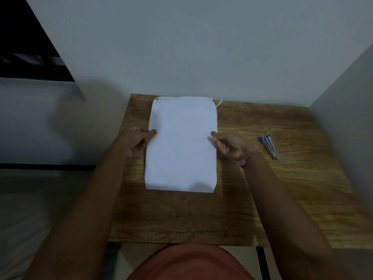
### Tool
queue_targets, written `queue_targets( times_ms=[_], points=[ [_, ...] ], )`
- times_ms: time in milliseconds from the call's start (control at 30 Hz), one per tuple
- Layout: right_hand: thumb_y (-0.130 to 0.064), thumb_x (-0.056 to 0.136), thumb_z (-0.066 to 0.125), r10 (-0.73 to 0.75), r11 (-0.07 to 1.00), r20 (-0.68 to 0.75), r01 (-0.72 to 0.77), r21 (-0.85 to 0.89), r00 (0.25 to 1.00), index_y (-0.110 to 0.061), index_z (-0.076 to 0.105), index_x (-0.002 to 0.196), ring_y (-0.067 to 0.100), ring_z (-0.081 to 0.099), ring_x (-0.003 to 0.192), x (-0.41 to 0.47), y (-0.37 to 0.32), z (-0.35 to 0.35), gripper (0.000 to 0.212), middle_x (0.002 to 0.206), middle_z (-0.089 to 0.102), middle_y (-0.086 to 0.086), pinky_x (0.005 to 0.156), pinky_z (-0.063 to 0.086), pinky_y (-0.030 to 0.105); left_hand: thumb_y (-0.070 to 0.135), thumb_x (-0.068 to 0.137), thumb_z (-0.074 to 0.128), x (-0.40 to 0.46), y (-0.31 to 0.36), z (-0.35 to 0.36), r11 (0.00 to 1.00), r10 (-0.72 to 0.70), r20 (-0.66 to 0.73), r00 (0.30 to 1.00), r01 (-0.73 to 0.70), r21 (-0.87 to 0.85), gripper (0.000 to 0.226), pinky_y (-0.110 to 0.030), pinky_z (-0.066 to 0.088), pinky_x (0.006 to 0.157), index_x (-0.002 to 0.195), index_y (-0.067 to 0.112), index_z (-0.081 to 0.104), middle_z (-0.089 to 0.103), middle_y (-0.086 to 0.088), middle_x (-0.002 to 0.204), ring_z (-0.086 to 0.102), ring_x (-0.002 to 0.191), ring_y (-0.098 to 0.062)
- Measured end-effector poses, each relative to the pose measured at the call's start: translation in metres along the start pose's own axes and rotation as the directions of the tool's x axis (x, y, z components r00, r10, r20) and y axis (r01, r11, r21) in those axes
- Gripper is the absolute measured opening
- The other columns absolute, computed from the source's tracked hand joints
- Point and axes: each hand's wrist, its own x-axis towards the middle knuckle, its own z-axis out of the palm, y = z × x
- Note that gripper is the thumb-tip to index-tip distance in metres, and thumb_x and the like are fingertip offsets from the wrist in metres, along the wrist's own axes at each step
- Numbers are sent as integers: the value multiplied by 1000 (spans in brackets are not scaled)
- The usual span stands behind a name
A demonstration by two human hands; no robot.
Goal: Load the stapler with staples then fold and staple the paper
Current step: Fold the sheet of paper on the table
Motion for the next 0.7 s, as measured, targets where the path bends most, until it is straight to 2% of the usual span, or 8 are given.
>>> queue_targets(
  times_ms=[67, 133, 233, 333, 500, 600, 700],
  points=[
    [-1, 94, 53, -25, 998, 26, 23, 62, 999, 3, 59, 99, 16, 72, 64, -1, -6, 1, 9, 98, 65, 18, 59, 59, 21, 12, 83, 72, -4, 8, 3, 999, 25, 40, 999, -24, -36, 10, -16, 51, 46, 87, 8, 63, 62, -3, 75, 59, 56, -7],
    [-2, 93, 55, -83, 996, 40, 83, 14, 996, 4, 58, 100, 17, 73, 67, -5, -13, 4, 9, 104, 63, 19, 58, 59, 22, 8, 85, 68, -9, 17, 6, 993, 69, 62, 996, -62, -104, 6, -17, 55, 51, 88, 6, 63, 66, -6, 80, 67, 58, -6],
    [-6, 89, 64, -233, 969, 11, 233, -80, 972, 4, 59, 94, 17, 72, 67, -14, -30, 11, 12, 88, 64, 17, 53, 57, 20, 8, 86, 67, -16, 37, 12, 970, 151, 57, 987, -137, -203, 7, -19, 58, 55, 84, 7, 61, 66, -7, 79, 69, 59, -7],
    [-11, 88, 66, -398, 912, 6, 396, -107, 917, 1, 58, 90, 16, 70, 66, -27, -51, 22, 14, 68, 63, 9, 60, 60, 25, 14, 87, 68, -20, 58, 17, 928, 278, 16, 961, -264, -263, 11, -21, 57, 56, 87, 9, 58, 64, -5, 76, 69, 60, -9],
    [-24, 87, 69, -611, 766, 83, 615, -189, 787, -11, 56, 74, 17, 69, 72, -50, -75, 32, 22, 71, 61, 10, 66, 57, 24, 26, 82, 74, -30, 74, 19, 831, 530, -13, 848, -522, -193, 17, -24, 58, 70, 69, 20, 66, 71, -5, 70, 70, 72, -12],
    [-28, 88, 67, -679, 681, 135, 688, -251, 721, -11, 57, 75, 15, 68, 72, -57, -75, 33, 23, 75, 61, 13, 73, 58, 26, 40, 76, 75, -36, 68, 19, 813, 566, -37, 824, -565, -142, 19, -28, 57, 77, 68, 25, 67, 74, -6, 77, 71, 81, -16],
    [-28, 89, 65, -692, 650, 135, 693, -311, 709, -11, 58, 78, 15, 66, 72, -53, -57, 24, 22, 77, 64, 12, 77, 56, 29, 44, 79, 71, -40, 43, 25, 827, 553, -76, 830, -557, -70, 23, -34, 56, 82, 66, 25, 67, 73, -2, 80, 69, 85, -18]
  ],
)
